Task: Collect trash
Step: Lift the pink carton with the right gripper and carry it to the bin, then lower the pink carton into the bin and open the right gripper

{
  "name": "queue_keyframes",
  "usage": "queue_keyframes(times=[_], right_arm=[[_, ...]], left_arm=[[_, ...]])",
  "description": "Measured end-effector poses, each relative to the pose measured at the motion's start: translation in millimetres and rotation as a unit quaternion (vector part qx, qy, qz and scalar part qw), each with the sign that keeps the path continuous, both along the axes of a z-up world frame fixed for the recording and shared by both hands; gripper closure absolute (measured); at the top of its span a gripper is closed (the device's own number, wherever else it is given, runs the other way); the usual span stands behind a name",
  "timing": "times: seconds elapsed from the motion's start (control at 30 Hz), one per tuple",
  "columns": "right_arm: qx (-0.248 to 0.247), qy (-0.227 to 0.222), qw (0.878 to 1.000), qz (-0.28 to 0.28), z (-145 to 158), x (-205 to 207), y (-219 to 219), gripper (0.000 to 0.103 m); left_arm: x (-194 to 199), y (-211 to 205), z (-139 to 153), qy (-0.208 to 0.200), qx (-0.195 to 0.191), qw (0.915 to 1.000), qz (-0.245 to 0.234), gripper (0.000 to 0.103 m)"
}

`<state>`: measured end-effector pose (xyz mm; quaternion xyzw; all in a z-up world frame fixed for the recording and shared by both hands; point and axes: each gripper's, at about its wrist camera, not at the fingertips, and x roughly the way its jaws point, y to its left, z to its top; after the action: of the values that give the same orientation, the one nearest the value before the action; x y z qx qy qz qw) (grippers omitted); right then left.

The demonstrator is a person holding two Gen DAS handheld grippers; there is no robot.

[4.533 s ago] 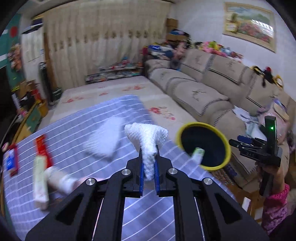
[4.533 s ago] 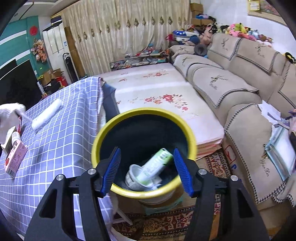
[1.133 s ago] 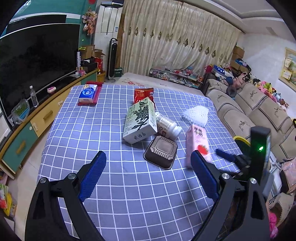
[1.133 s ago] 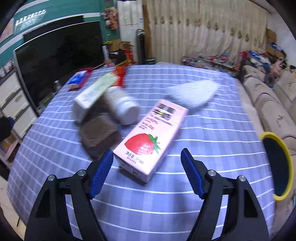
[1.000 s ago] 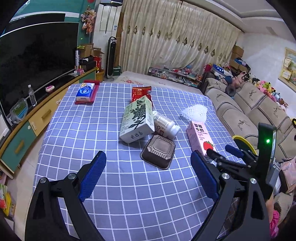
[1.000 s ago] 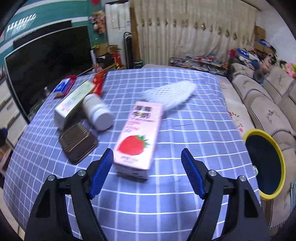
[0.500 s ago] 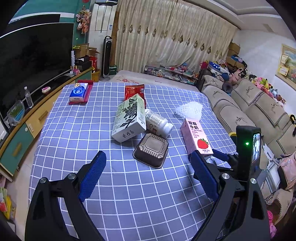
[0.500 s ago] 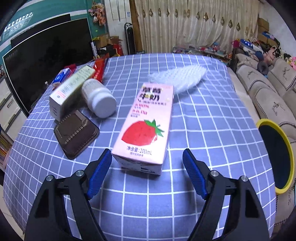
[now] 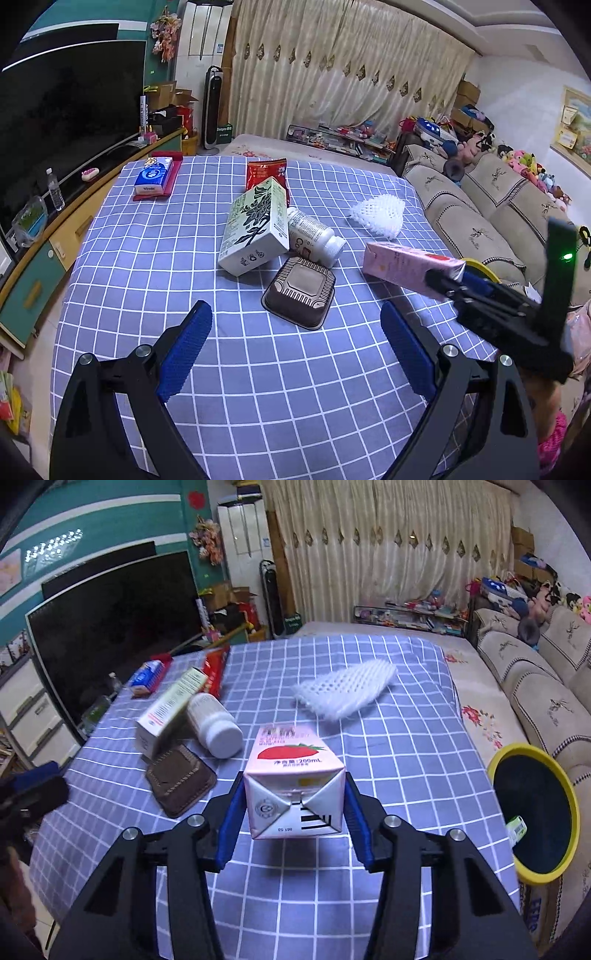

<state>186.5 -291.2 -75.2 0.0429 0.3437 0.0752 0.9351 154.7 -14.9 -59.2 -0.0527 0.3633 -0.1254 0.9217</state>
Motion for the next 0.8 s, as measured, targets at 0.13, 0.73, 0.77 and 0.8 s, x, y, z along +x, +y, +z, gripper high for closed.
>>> queue_keyframes(times=[0.13,0.73,0.77,0.8], right_arm=[[0.013,-0.002,1.000,0.017,13,-10,-13,0.056],[0.011,-0.020,0.984,-0.175,26,-52,-180,0.056],[0.009,-0.014,0.981,-0.191,21,-51,-192,0.056],[0.008,-0.002,0.977,-0.211,12,-49,-208,0.056]], left_arm=[[-1,-2,-1,0.000,0.001,1.0000,-0.002,0.012],[20,-30,-21,0.028,0.016,0.9993,-0.020,0.012],[22,-33,-22,0.031,0.016,0.9991,-0.023,0.012],[24,-35,-23,0.032,0.017,0.9991,-0.024,0.012]])
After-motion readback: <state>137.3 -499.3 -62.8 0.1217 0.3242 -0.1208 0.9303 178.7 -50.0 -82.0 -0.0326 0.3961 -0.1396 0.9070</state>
